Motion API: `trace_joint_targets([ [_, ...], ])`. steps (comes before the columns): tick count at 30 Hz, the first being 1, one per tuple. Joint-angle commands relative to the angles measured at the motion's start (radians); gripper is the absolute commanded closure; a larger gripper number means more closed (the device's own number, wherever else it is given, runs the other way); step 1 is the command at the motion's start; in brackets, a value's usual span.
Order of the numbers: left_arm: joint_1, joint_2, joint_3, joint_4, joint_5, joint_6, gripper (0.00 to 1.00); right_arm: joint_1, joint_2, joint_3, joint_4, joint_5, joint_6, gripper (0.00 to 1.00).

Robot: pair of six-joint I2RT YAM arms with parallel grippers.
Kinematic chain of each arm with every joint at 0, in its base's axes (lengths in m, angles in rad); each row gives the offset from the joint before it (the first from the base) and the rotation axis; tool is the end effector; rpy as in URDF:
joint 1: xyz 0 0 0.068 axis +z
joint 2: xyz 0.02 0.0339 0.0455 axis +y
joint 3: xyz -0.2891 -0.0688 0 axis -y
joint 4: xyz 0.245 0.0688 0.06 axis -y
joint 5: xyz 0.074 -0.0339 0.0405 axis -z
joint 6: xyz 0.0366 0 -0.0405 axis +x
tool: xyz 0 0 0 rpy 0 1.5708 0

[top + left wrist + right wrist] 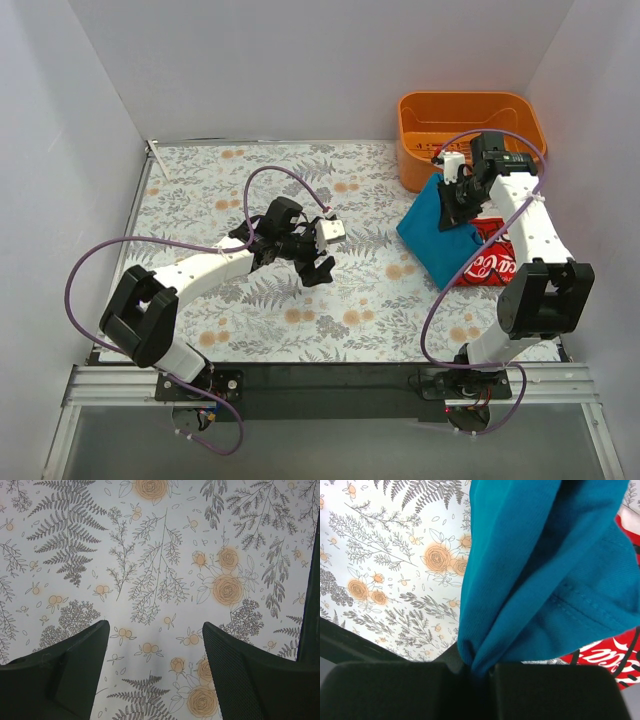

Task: Fold and stack the t-shirts
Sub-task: Neatly place the folded tshirt to the corner

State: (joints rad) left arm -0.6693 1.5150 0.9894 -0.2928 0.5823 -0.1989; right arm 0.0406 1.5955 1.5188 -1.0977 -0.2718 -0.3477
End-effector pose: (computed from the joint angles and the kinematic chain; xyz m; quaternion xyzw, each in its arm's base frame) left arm 0.2364 -0.2127 0.2548 0.3102 0.8418 -0.3902 0.2070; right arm 0.3175 0.0227 0.3428 -0.2136 0.9480 0.1014 0.2131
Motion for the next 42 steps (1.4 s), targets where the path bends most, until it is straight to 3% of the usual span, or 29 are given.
trace_joint_targets([
  [1, 0.004, -0.050, -0.015, -0.008, -0.007, 0.004, 0.25, -0.018, -0.055, 0.075, -0.037, -0.007, -0.005, 0.99],
  [26, 0.004, -0.006, -0.001, -0.008, -0.012, 0.027, 0.22, -0.231, -0.008, 0.095, -0.077, -0.099, -0.031, 0.99],
  [42, 0.004, 0.059, 0.040, -0.040, -0.016, 0.050, 0.21, -0.404, 0.121, 0.072, 0.011, -0.093, -0.195, 0.99],
])
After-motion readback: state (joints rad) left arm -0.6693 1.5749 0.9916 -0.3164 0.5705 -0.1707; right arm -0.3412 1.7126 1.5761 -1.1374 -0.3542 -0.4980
